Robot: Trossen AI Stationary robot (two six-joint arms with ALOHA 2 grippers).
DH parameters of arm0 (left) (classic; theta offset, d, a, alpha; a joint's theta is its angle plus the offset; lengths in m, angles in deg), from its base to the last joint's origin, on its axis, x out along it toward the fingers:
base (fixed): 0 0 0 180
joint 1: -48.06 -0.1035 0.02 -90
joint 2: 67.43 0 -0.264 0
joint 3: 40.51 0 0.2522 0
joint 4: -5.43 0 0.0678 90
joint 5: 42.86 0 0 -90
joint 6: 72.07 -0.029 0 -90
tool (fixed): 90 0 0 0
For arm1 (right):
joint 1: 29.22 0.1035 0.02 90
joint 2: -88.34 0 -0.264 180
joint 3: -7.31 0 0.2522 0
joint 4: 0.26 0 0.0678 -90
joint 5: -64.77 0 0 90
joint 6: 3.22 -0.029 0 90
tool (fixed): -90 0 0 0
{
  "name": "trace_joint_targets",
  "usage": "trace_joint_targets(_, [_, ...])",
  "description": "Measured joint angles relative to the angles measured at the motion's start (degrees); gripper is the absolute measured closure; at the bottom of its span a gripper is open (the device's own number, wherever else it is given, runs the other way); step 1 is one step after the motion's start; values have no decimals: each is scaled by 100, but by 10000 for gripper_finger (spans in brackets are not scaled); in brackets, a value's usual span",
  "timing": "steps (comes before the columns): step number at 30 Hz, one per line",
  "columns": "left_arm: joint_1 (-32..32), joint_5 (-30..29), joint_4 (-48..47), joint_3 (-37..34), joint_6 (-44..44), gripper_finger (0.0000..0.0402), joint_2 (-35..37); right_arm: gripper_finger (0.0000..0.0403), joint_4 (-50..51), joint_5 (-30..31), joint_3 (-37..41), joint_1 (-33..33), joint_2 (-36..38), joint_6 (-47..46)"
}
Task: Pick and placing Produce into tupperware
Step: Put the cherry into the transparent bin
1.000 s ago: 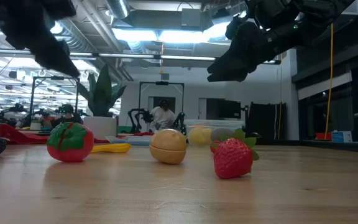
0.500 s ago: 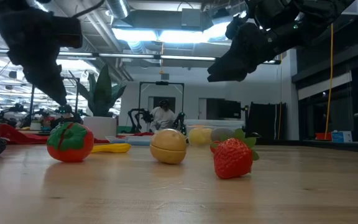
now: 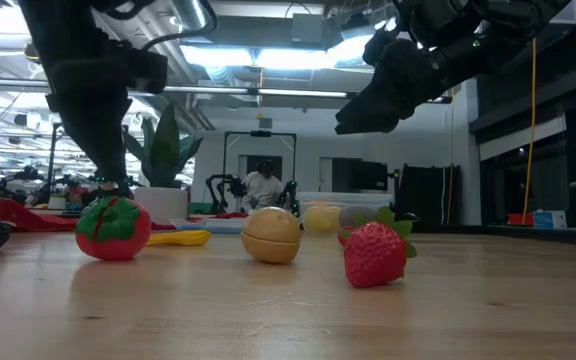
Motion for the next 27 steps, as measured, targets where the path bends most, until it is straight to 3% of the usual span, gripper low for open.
trace_joint_targets(11, [-143,8,114,-1,-351,199,-22,137,-233,-2,477,-2,0,-194])
trace_joint_targets(20, [-248,31,446,-2,-71,199,-22,137,-1328,-7,796,-2,0,-329])
trace_joint_targets(27, [-246,420,466,-1,258,199,-22,137,-1771,-11,796,0,0,-11])
